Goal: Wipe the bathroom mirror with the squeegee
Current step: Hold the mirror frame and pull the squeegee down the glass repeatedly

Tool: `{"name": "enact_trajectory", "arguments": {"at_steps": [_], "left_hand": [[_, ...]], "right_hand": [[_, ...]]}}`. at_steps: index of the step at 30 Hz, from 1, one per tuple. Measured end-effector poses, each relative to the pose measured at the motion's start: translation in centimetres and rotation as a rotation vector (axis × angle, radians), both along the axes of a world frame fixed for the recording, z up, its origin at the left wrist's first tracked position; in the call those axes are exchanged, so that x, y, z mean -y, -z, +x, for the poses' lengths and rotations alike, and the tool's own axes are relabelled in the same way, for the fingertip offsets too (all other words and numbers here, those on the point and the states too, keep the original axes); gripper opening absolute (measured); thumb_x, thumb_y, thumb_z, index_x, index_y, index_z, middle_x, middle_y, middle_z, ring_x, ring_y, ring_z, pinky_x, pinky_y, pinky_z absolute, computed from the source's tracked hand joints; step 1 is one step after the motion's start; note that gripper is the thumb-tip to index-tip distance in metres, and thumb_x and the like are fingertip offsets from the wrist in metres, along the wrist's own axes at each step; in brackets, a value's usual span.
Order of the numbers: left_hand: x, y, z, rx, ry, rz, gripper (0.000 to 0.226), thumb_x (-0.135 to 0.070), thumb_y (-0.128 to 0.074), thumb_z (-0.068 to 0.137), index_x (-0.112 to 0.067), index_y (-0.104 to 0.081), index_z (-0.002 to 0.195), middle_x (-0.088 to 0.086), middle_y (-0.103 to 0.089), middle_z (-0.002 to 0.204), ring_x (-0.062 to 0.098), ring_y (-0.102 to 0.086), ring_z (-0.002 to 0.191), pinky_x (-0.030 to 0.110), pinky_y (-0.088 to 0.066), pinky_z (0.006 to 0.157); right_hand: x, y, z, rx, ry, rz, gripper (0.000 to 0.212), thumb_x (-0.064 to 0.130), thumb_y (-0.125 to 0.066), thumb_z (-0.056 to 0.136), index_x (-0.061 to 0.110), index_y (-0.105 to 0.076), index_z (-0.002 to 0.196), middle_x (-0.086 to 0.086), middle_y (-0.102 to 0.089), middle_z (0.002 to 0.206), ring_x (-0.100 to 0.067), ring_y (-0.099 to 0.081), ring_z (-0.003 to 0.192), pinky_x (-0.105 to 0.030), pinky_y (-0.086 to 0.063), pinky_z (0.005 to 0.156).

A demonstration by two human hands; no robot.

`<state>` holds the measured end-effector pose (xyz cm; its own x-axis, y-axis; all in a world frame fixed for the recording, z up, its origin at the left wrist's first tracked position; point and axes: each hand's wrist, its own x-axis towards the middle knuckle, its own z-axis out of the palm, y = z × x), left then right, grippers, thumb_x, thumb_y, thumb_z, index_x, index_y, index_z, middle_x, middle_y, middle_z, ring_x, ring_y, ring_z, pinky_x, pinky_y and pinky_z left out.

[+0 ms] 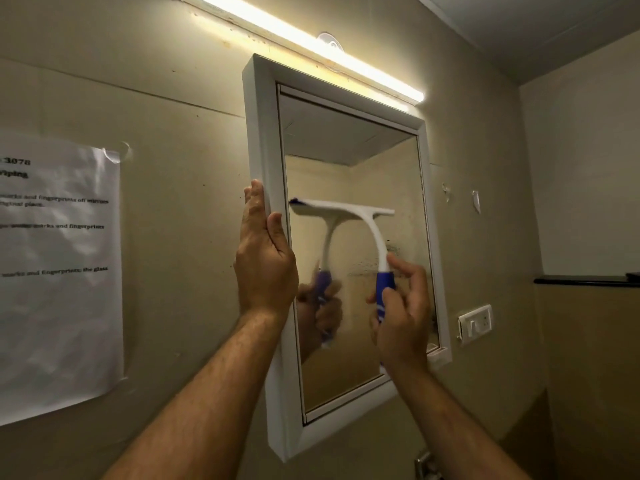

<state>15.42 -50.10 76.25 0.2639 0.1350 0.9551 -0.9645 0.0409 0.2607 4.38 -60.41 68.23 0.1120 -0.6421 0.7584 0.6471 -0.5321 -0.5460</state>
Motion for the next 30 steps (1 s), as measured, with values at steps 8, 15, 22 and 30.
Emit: {"name": "enact_trajectory", "arguments": {"at_steps": [8,15,22,30], "left_hand": [[0.1,0.2,0.4,0.022,-0.002,0.001,0.049,-0.029,-0.031,0.105,-0.030,-0.018,0.152,-0.008,-0.022,0.158,0.010,-0.030,0.140,0.024,-0.032,0.104],[0.1,0.4,0.2,0.022,-0.002,-0.009,0.049,-0.031,-0.031,0.104,-0.027,-0.020,0.152,-0.007,-0.025,0.157,0.013,-0.030,0.142,0.028,-0.033,0.108],[0.0,0.3,-0.1,0.018,-0.006,-0.006,0.049,-0.031,-0.032,0.104,-0.024,-0.023,0.152,-0.003,-0.029,0.156,0.013,-0.031,0.141,0.028,-0.033,0.108],[-0.3,0.4,-0.5,-0.043,-0.072,0.030,0.048,-0.031,-0.031,0.104,-0.031,-0.021,0.151,0.013,-0.043,0.138,0.004,-0.054,0.088,0.019,-0.050,0.068]], "right_hand": [[-1.0,-8.4,-0.4,-0.005,-0.136,-0.012,0.041,0.011,-0.038,0.099,0.034,-0.050,0.131,-0.015,-0.063,0.094,-0.016,-0.048,0.052,-0.023,-0.040,0.040],[-0.2,0.6,-1.6,-0.065,-0.161,0.071,0.041,0.009,-0.041,0.099,0.036,-0.057,0.124,-0.016,-0.063,0.088,-0.016,-0.047,0.052,-0.022,-0.039,0.038],[-0.1,-2.4,-3.1,-0.080,-0.143,0.045,0.039,0.011,-0.040,0.100,0.034,-0.058,0.126,-0.015,-0.065,0.087,-0.018,-0.046,0.049,-0.023,-0.040,0.038],[-0.5,-2.2,-3.0,-0.101,-0.207,0.064,0.038,0.015,-0.042,0.100,0.037,-0.059,0.126,-0.013,-0.067,0.086,-0.019,-0.047,0.048,-0.024,-0.041,0.037]]}}
